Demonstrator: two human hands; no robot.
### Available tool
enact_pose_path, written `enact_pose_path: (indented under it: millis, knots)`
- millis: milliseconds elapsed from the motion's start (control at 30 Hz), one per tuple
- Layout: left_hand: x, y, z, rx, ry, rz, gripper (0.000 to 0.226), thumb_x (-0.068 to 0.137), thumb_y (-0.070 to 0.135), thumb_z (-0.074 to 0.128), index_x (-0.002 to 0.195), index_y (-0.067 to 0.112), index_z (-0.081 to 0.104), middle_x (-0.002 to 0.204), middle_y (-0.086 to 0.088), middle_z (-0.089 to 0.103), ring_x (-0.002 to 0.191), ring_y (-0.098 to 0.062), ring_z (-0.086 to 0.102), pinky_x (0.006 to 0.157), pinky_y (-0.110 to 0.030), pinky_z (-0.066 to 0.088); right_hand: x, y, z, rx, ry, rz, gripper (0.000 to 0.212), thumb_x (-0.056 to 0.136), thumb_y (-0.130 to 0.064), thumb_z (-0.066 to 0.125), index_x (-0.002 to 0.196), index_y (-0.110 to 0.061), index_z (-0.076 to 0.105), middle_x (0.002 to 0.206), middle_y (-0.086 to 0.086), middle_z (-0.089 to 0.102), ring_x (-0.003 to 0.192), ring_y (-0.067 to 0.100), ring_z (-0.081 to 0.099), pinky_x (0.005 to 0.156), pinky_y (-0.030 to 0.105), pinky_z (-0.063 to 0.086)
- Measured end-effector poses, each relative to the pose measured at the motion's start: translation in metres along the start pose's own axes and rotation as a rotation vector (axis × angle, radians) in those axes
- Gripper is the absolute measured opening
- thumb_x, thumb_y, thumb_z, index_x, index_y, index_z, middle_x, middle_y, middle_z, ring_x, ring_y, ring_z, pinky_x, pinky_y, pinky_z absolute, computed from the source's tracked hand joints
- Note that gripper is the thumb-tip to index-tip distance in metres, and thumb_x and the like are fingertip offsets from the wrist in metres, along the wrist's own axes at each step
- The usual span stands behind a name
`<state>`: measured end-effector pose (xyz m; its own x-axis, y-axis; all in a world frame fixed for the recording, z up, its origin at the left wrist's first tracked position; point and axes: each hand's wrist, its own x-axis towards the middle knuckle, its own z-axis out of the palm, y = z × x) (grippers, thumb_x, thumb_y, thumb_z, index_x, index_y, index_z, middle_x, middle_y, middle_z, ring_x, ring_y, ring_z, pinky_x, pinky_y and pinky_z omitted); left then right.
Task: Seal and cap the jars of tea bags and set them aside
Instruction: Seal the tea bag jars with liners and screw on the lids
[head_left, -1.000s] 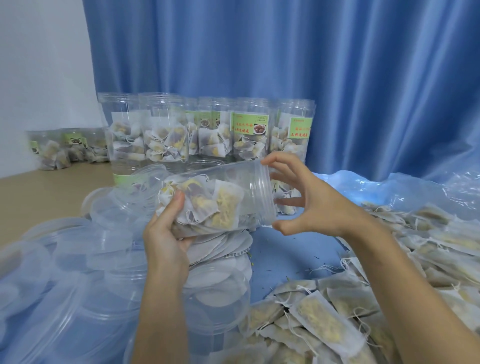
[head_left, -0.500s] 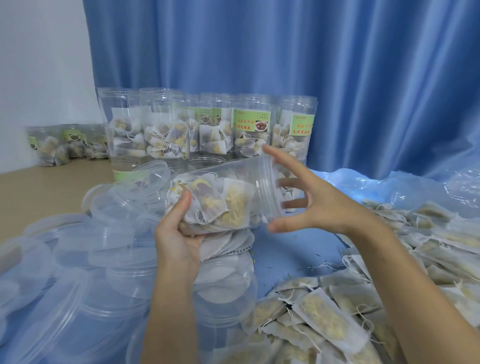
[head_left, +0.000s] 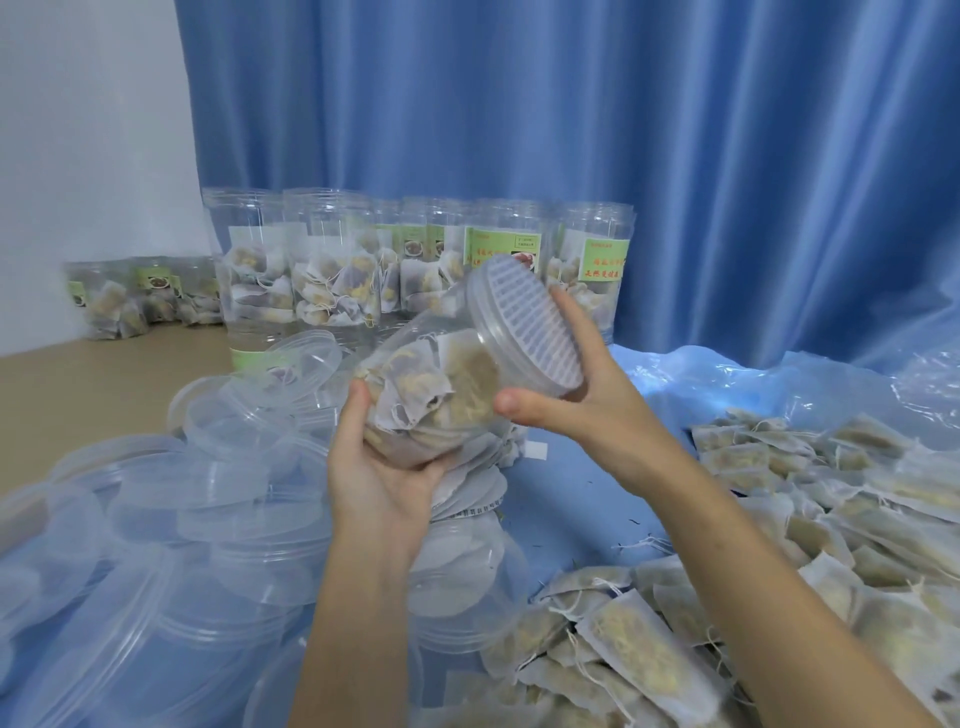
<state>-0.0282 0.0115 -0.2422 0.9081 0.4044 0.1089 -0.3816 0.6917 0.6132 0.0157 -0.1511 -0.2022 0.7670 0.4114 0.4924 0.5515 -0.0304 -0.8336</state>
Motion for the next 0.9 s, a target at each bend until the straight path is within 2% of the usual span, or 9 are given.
enact_pose_path:
  millis: [133, 233, 300, 367, 433, 533, 733, 800, 900]
  knots:
    - [-0.005, 0.002, 0.025, 0.243, 0.104, 0.005, 0.05, 0.088, 0.051, 0.052, 0.132, 0.026, 0.052, 0.13, -0.002, 0.06, 0.117, -0.021, 0.058, 0.099, -0.044, 0.043, 0.001, -0.008, -0.003, 0.038, 0.191, -0.094, 0.11, 0.046, -0.056, 0.084, 0.141, -0.042, 0.031, 0.136, -0.026, 0.047, 0.123, -0.001, 0.048, 0.107, 0.037, 0.04]
    - [-0.01, 0.015, 0.045, 0.889, 0.273, 0.537, 0.056, 0.088, 0.012, 0.059, 0.137, 0.036, 0.041, 0.139, 0.002, 0.04, 0.115, -0.007, 0.042, 0.099, -0.018, 0.036, 0.0, -0.01, -0.007, -0.021, 0.259, -0.149, 0.115, 0.045, -0.057, 0.085, 0.144, -0.039, 0.029, 0.127, -0.04, 0.044, 0.116, -0.021, 0.042, 0.096, 0.004, 0.037]
    - [-0.005, 0.027, 0.056, 1.282, 0.004, 0.696, 0.072, 0.076, -0.006, 0.06, 0.134, 0.035, 0.044, 0.141, 0.006, 0.039, 0.126, -0.008, 0.04, 0.099, -0.014, 0.033, 0.0, -0.01, -0.002, -0.017, 0.28, -0.133, 0.117, 0.046, -0.055, 0.086, 0.146, -0.036, 0.028, 0.126, -0.037, 0.045, 0.112, -0.024, 0.042, 0.09, -0.003, 0.035]
    - [-0.003, 0.039, 0.073, 1.447, -0.325, 0.506, 0.09, 0.062, 0.003, 0.078, 0.138, 0.03, 0.037, 0.14, 0.005, 0.042, 0.13, -0.017, 0.04, 0.106, -0.031, 0.036, 0.002, -0.008, 0.004, 0.032, 0.322, -0.117, 0.113, 0.051, -0.047, 0.086, 0.146, -0.033, 0.026, 0.119, -0.039, 0.049, 0.109, -0.022, 0.046, 0.091, 0.001, 0.038]
    - [-0.006, 0.048, 0.084, 1.528, -0.463, 0.436, 0.109, 0.046, 0.019, 0.091, 0.137, 0.029, 0.031, 0.136, 0.007, 0.045, 0.127, -0.014, 0.042, 0.104, -0.036, 0.039, 0.003, -0.009, 0.009, 0.065, 0.358, -0.119, 0.112, 0.054, -0.042, 0.088, 0.146, -0.034, 0.025, 0.107, -0.046, 0.047, 0.104, -0.027, 0.046, 0.085, 0.0, 0.039]
    - [-0.013, 0.065, 0.083, 1.627, -0.415, 0.618, 0.102, 0.049, 0.036, 0.088, 0.136, 0.033, 0.034, 0.13, 0.012, 0.053, 0.118, -0.008, 0.049, 0.097, -0.028, 0.042, -0.001, -0.022, 0.02, 0.09, 0.364, -0.163, 0.123, 0.043, -0.053, 0.086, 0.147, -0.034, 0.022, 0.098, -0.055, 0.045, 0.102, -0.029, 0.045, 0.08, -0.003, 0.038]
    - [-0.038, 0.126, 0.039, 1.631, -0.409, 0.737, 0.096, 0.048, 0.051, 0.078, 0.134, 0.037, 0.038, 0.109, 0.033, 0.054, 0.096, 0.03, 0.044, 0.078, 0.007, 0.031, -0.008, -0.048, 0.073, 0.038, 0.176, -0.242, 0.116, 0.052, -0.06, 0.082, 0.143, -0.039, 0.014, 0.107, -0.055, 0.043, 0.108, -0.027, 0.043, 0.086, -0.001, 0.036]
    - [-0.043, 0.15, 0.018, 1.599, -0.327, 0.68, 0.096, 0.046, 0.052, 0.079, 0.133, 0.036, 0.039, 0.113, 0.029, 0.056, 0.104, 0.02, 0.05, 0.088, -0.001, 0.038, -0.002, -0.063, 0.099, 0.013, 0.055, -0.241, 0.112, 0.057, -0.061, 0.077, 0.145, -0.037, 0.011, 0.113, -0.048, 0.045, 0.111, -0.027, 0.04, 0.086, -0.004, 0.034]
    - [-0.047, 0.19, -0.014, 1.57, -0.171, 0.645, 0.093, 0.046, 0.041, 0.086, 0.129, 0.035, 0.046, 0.123, 0.016, 0.06, 0.113, -0.004, 0.056, 0.097, -0.027, 0.045, 0.014, -0.085, 0.143, -0.09, -0.066, -0.286, 0.099, 0.067, -0.053, 0.075, 0.145, -0.029, 0.019, 0.133, -0.015, 0.048, 0.124, 0.0, 0.045, 0.103, 0.022, 0.04]
